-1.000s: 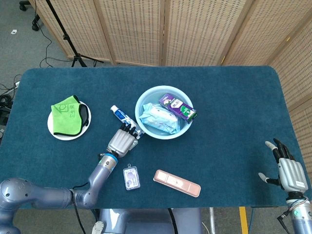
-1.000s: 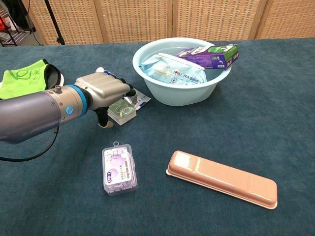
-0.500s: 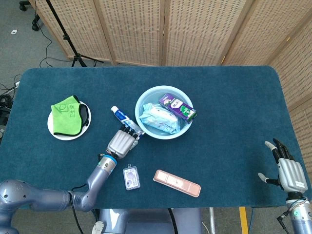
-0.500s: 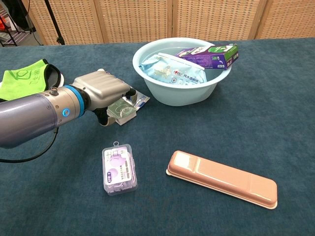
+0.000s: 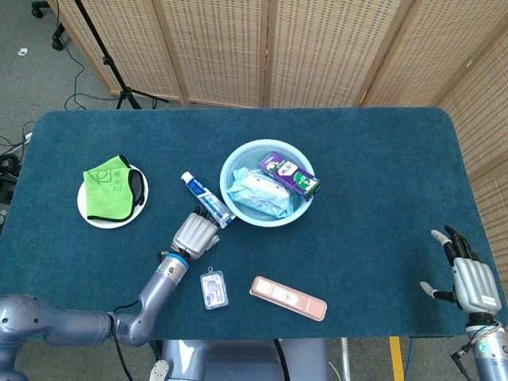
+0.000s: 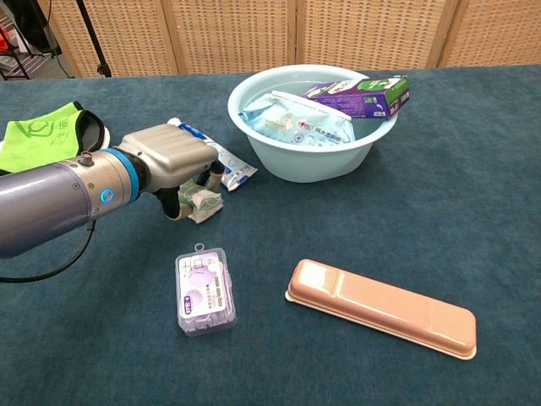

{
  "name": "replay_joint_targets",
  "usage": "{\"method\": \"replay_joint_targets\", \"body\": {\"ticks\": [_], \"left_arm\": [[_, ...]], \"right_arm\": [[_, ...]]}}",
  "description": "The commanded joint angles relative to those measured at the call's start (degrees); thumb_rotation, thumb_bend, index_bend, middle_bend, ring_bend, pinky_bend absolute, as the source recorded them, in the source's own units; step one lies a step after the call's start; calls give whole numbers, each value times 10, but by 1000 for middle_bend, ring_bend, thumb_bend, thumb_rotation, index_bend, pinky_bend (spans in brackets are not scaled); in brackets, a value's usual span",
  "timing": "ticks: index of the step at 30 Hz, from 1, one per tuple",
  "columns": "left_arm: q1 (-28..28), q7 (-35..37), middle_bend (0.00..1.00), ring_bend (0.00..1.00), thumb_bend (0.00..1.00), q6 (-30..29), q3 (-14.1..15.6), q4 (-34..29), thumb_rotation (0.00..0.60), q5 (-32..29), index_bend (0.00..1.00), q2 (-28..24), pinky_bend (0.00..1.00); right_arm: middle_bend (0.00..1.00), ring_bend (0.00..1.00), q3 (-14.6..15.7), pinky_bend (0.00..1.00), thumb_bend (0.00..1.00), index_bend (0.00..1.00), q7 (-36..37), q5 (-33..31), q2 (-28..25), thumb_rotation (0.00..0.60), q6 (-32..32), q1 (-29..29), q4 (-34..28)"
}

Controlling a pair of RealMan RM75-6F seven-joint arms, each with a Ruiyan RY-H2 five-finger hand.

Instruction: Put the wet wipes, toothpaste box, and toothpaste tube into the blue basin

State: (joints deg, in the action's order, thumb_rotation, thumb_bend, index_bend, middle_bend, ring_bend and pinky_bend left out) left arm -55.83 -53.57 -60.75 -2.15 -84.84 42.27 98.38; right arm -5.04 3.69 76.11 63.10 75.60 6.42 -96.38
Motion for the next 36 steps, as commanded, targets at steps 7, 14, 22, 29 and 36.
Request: {"method": "replay_joint_targets", "body": {"ticks": [7,14,22,29,36], "left_arm": [[0,-4,530,222,389,-14,-18,-36,600,6,658,-30,216],[-4,-8,531,222,389,-36,-47,-100,600,8,666,-94,216],[-2,20,531,222,385,-59,-84,-146,600,25,667,-147,216],[-5,58,531,231,384,-87,-113,-107,600,51,681,-109,216],[-21,67,531,231,382,-116,-129,-45,600,80,693,-35,216]], "right_arm": [[30,0,0,199,208,126,0,0,-1,600,0,0,-1],[30,0,1,199,208,126,0,3,-1,600,2,-1,-3],[30,0,3,199,208,126,-3,5,-1,600,1,-1,-6],[30,0,2,199,208,126,-1,1,0,600,-2,0,-3],[30,0,-1,199,208,126,11,-4,-3,600,-6,1,0]]}}
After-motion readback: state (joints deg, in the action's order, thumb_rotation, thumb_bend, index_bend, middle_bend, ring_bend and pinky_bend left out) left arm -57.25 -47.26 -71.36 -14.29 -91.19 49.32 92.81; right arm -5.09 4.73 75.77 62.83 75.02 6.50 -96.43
